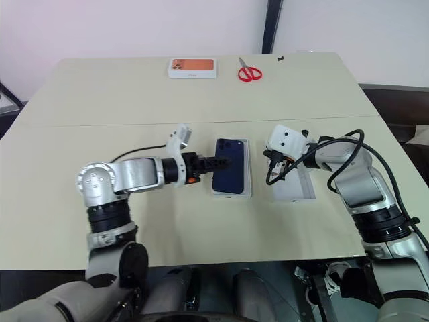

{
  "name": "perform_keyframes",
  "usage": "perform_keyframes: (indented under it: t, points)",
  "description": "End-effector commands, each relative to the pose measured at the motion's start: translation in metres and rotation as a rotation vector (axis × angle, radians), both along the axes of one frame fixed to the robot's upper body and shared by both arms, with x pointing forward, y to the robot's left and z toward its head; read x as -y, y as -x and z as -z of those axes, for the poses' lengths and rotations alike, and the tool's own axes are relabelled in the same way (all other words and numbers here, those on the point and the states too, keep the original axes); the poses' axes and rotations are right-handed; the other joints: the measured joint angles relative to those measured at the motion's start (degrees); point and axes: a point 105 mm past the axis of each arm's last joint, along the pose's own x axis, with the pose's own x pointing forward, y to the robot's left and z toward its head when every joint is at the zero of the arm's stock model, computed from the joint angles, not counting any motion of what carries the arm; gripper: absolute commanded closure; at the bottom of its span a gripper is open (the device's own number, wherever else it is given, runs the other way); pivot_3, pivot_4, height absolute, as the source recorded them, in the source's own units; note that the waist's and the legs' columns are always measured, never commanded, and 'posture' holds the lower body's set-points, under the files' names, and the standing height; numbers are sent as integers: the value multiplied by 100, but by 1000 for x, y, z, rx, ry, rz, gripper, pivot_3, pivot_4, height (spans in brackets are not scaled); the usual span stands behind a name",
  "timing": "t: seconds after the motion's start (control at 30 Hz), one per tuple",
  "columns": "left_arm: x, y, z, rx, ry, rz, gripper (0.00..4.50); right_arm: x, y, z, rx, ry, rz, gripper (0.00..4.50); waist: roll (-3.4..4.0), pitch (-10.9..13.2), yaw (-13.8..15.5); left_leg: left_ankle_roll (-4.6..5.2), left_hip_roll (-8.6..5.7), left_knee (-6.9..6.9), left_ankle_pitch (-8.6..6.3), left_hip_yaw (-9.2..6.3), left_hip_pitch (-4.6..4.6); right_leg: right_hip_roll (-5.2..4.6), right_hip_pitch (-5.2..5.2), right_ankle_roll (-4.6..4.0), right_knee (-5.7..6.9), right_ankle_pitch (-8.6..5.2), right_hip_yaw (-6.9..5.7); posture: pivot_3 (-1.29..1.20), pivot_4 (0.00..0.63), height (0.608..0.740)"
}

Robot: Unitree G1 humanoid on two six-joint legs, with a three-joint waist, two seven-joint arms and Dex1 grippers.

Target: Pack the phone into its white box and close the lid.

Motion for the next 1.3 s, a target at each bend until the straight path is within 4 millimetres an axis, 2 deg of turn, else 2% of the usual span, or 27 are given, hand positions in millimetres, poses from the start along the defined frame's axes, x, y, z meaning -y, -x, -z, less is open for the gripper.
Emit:
perform_keyframes:
  t: [0.03, 0.17, 0.27, 0.4, 0.47, 0.6, 0.77, 0.9, 1.13, 1.3]
  points:
    - [-20, -11, -42, 182, 59, -56, 23, -6, -2, -15, 59, -3, -25, 4500, 0, 0, 13, 0, 0, 1, 0, 0, 0, 0, 0, 0, 0, 0, 0, 0, 150, 740]
    - [-63, -28, -74, 379, -4, -178, 23, -20, 0, -18, 69, -24, -69, 4500, 2, -1, 7, 0, 0, 1, 0, 0, -2, -1, -1, 0, -3, 0, -2, 0, 150, 740]
    - [-87, -29, -74, 519, -174, -179, 23, -39, 2, -19, 59, -65, -113, 4500, 7, -2, -10, -1, 0, -5, 0, -1, -1, 0, -2, 0, -6, 0, -2, 0, 150, 740]
    - [-110, -17, -56, 713, -403, -60, 23, -68, 0, -16, 29, -112, -119, 4500, 15, -2, -33, -2, -1, -13, 1, 0, 1, -1, -5, -1, -9, -1, 1, 0, 150, 740]
    - [-112, -12, -50, 766, -436, -8, 23, -76, 0, -15, 19, -125, -115, 4500, 19, 1, -10, -3, 0, -18, 1, 0, 0, -1, -10, -2, -9, -1, 3, 0, 150, 740]
    - [-124, 17, -27, 814, -446, 154, 23, -106, -1, -11, 9, -149, -111, 4500, 19, 2, 3, 0, -2, -13, 0, -3, -6, -8, -10, -3, -12, -1, 1, 0, 150, 740]
    - [-136, 42, 0, 828, -476, 285, 23, -127, 0, -6, -12, -151, -126, 4500, 20, 3, 6, 2, -2, -18, -1, -3, -7, -8, -12, -4, -13, -1, 1, 0, 150, 740]
    - [-132, 54, 4, 845, -437, 329, 23, -131, -1, 3, -32, -124, -126, 4500, 20, 3, 14, 8, -2, -18, -5, -4, -6, -9, -10, -4, -12, -1, -1, 0, 150, 740]
    - [-131, 53, 6, 846, -440, 309, 23, -129, -2, 11, -28, -70, -127, 4500, 21, 3, -23, 40, -2, -18, -23, -3, -6, -8, -15, -4, -7, -1, -1, 0, 150, 740]
    - [-132, 52, 6, 849, -441, 298, 23, -118, -1, 11, -27, -42, -114, 4500, 20, 3, -19, 40, -2, -18, -23, -4, -5, -8, -13, -4, -6, -1, -3, 0, 150, 740]
